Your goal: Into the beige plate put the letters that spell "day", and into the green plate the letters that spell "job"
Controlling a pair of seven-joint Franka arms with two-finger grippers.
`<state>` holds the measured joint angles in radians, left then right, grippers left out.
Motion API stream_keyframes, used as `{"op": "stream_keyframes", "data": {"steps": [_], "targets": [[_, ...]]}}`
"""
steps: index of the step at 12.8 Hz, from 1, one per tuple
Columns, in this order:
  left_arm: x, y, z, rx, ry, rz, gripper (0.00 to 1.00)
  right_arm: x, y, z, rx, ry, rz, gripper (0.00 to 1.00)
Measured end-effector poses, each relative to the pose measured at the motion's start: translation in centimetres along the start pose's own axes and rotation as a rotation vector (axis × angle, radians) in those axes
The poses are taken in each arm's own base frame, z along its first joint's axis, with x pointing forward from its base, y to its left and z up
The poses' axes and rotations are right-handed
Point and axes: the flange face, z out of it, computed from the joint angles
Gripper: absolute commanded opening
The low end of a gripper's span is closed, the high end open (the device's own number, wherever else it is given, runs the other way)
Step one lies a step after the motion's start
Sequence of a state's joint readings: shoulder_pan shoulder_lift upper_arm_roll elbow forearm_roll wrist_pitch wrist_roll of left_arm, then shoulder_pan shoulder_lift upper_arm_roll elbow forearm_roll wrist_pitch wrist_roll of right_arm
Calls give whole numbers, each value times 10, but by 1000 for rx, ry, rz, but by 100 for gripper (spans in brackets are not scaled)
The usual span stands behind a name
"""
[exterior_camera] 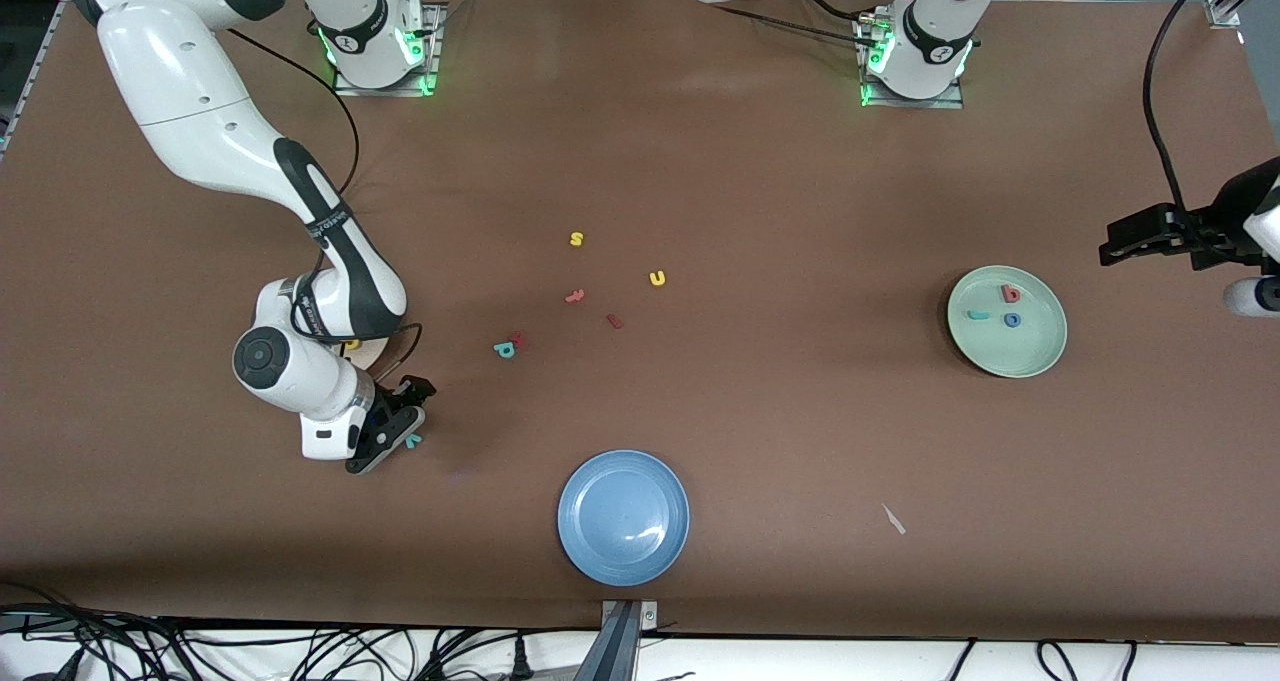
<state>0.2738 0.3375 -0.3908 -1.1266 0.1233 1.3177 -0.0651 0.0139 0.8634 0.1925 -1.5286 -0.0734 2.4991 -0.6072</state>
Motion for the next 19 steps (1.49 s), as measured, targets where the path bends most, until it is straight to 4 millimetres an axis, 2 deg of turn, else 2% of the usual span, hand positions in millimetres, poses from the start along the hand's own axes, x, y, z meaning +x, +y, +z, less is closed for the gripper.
{"op": "stream_keyframes", "data": {"steps": [3, 5, 7, 8, 12, 19], "targets": [[-4, 20, -4, 44, 2, -3, 100, 10, 1, -27, -23, 24, -8, 83], [-4, 5, -2, 24, -6, 11, 100, 12, 0, -32, -27, 27, -12, 82], [-4, -7, -1, 25, -8, 29, 100, 13, -3, -30, -23, 23, -16, 76], [-4, -6, -2, 26, -7, 31, 100, 12, -4, -28, -21, 20, -17, 72], [-5, 9, -4, 30, -5, 55, 100, 12, -9, -25, -15, 14, -22, 66], [-5, 3, -3, 32, -7, 43, 100, 10, -10, -18, -8, 7, -11, 55]]}}
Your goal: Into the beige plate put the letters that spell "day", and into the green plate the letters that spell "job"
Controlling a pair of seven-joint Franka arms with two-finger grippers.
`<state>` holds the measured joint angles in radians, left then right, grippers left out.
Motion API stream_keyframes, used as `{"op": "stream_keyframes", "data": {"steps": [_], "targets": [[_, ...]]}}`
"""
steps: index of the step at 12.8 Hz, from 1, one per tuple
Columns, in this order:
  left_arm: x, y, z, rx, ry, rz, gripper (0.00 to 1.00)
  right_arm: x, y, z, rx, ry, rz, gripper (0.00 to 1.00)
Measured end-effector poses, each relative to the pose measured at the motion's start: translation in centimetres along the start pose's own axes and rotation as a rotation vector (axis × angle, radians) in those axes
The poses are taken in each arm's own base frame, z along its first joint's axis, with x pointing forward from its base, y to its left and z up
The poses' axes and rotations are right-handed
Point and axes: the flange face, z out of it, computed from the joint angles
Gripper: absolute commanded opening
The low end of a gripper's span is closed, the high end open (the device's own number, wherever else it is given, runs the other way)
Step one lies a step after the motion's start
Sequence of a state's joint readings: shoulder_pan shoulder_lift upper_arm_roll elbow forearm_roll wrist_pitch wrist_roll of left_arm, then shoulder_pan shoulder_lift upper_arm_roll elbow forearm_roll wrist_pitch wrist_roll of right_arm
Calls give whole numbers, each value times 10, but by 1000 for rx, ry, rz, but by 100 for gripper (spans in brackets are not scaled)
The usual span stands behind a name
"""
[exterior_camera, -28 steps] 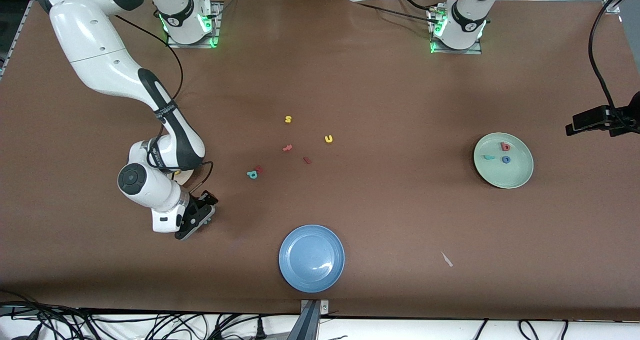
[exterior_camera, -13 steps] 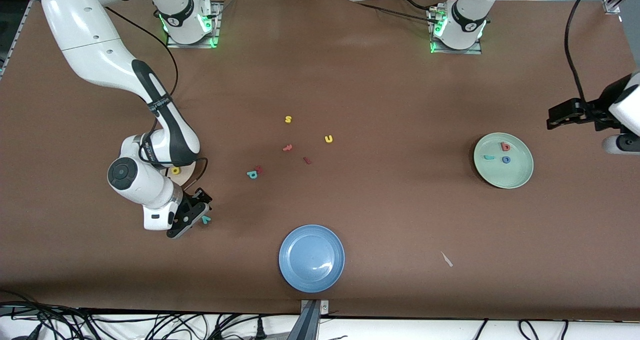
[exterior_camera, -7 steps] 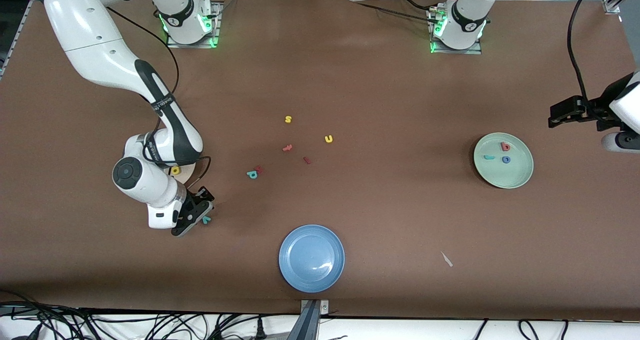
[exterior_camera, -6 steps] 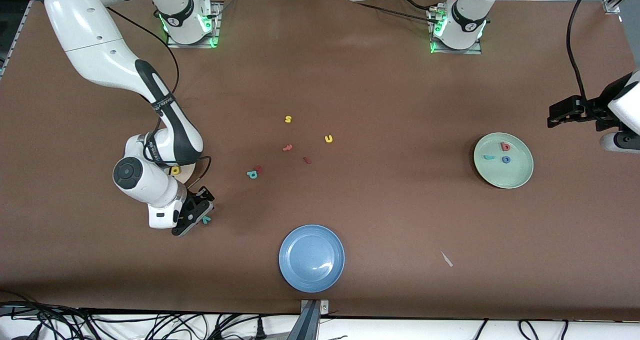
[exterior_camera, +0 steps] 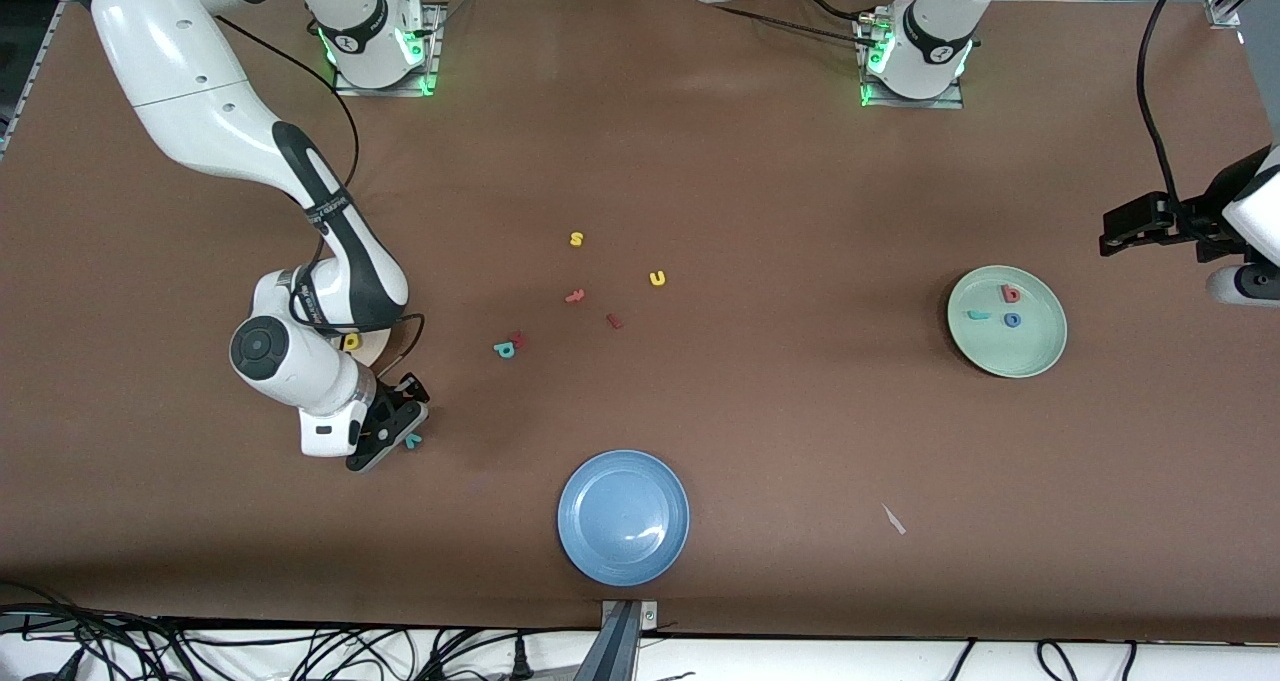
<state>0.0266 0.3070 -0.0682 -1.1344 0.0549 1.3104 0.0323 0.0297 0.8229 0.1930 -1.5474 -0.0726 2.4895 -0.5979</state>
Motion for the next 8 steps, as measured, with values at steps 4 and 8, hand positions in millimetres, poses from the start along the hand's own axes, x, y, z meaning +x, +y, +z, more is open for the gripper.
{"op": "stream_keyframes", "data": {"steps": [4, 8], "targets": [[0, 0, 0, 0, 0, 0, 100, -1, -1, 4, 3, -3, 1, 54], [0, 0, 0, 0, -1, 0, 100, 0, -1, 4, 0, 3, 1, 40]]}}
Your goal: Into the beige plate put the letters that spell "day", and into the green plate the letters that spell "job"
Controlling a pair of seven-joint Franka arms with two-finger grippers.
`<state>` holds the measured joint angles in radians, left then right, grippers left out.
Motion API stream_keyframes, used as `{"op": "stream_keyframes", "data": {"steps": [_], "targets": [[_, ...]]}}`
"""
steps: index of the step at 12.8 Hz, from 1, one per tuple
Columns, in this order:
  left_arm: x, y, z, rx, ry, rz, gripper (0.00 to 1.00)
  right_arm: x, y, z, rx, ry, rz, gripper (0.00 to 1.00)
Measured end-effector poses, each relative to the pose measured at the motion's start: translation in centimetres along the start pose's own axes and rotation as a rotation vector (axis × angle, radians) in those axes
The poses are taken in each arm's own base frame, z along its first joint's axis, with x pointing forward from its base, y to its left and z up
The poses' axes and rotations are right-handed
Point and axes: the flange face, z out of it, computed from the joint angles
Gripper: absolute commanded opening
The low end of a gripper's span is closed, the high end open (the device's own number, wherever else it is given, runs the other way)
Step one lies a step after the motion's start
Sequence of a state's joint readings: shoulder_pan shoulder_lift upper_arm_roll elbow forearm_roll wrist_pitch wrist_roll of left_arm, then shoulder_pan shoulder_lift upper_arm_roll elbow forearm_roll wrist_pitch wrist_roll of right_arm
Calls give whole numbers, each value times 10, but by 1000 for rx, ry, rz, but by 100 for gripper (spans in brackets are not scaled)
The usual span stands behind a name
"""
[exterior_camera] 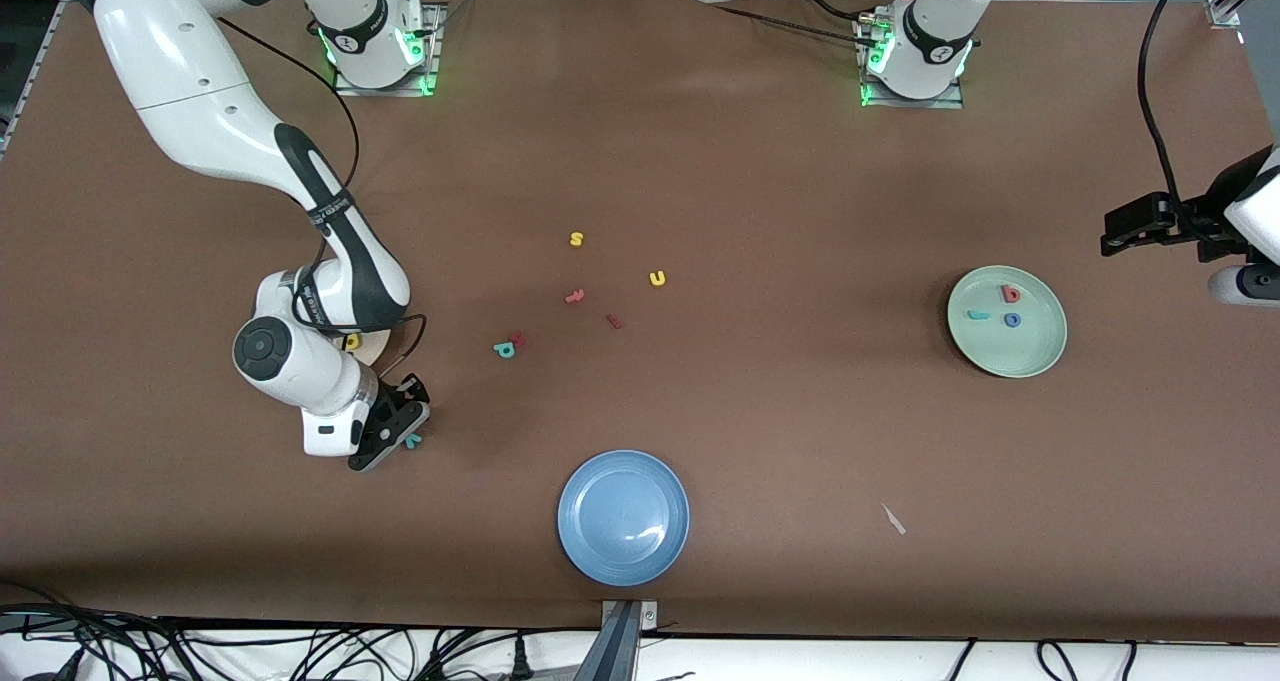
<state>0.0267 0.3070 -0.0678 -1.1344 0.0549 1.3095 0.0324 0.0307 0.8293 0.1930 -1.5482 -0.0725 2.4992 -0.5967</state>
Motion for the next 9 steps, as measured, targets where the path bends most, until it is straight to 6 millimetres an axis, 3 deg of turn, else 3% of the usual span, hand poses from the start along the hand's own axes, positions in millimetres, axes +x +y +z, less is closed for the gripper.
{"op": "stream_keyframes", "data": {"steps": [5, 6, 8, 9], "targets": [[0, 0, 0, 0, -1, 0, 100, 1, 1, -1, -3, 4, 0, 32], [0, 0, 0, 0, -1, 0, 100, 1, 1, -1, -3, 4, 1, 25], [0, 0, 0, 0, -1, 0, 100, 1, 1, -1, -5, 7, 1, 0], [0, 0, 0, 0, -1, 0, 100, 1, 1, -1, -6, 9, 1, 0]]}}
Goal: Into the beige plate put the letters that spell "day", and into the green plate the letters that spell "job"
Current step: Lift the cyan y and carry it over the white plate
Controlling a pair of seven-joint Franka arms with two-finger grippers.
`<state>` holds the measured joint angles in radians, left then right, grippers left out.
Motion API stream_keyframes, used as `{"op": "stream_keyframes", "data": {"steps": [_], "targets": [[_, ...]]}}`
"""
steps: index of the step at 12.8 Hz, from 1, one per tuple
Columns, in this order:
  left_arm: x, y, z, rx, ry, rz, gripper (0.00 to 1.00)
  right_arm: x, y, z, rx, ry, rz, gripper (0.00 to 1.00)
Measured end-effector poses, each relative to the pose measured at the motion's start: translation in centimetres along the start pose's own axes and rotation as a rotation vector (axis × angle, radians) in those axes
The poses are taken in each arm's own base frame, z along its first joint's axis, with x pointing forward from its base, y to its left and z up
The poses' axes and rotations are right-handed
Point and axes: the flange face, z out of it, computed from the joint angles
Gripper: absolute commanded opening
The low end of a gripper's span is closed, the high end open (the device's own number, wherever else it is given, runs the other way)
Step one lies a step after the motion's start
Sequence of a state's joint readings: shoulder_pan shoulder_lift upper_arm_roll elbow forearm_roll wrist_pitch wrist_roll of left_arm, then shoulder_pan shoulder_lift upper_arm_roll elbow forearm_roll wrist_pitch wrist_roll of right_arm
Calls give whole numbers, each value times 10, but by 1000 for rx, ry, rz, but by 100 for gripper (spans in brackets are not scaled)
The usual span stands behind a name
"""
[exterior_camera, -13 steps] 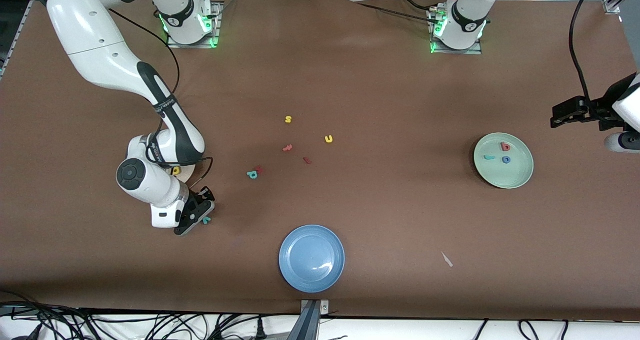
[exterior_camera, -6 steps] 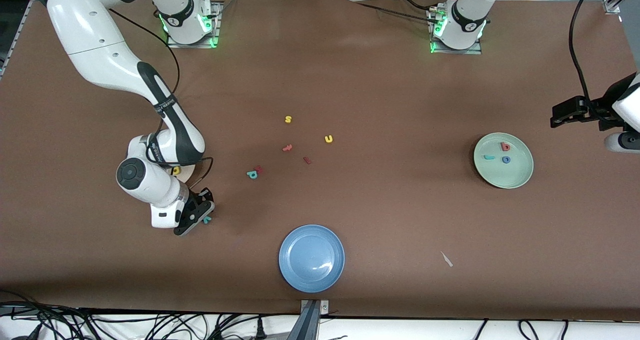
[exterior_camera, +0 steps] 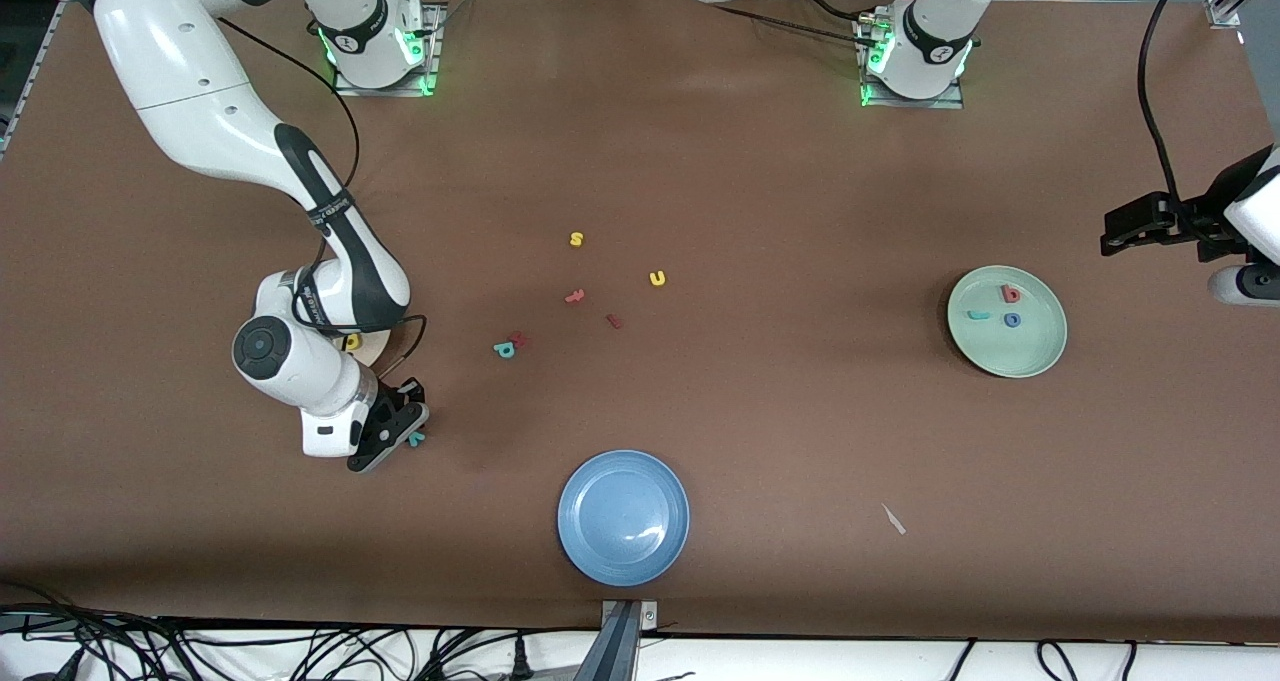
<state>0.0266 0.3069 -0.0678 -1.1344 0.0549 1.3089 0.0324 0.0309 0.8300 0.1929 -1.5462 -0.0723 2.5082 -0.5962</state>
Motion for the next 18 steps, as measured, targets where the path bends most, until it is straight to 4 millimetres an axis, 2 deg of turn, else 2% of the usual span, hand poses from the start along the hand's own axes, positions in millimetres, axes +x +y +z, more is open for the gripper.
{"op": "stream_keyframes", "data": {"steps": [7, 9, 12, 14, 18], "targets": [[0, 0, 0, 0, 0, 0, 100, 2, 2, -4, -5, 5, 0, 0], [0, 0, 0, 0, 0, 0, 100, 4, 4, -19, -4, -6, -1, 0], [0, 0, 0, 0, 0, 1, 100, -1, 11, -63, 11, -63, 5, 0], [0, 1, 0, 0, -1, 1, 100, -19, 8, -92, 13, -94, 13, 0], [0, 1, 1, 0, -2, 1, 100, -90, -17, -133, 24, -181, 27, 0]]}}
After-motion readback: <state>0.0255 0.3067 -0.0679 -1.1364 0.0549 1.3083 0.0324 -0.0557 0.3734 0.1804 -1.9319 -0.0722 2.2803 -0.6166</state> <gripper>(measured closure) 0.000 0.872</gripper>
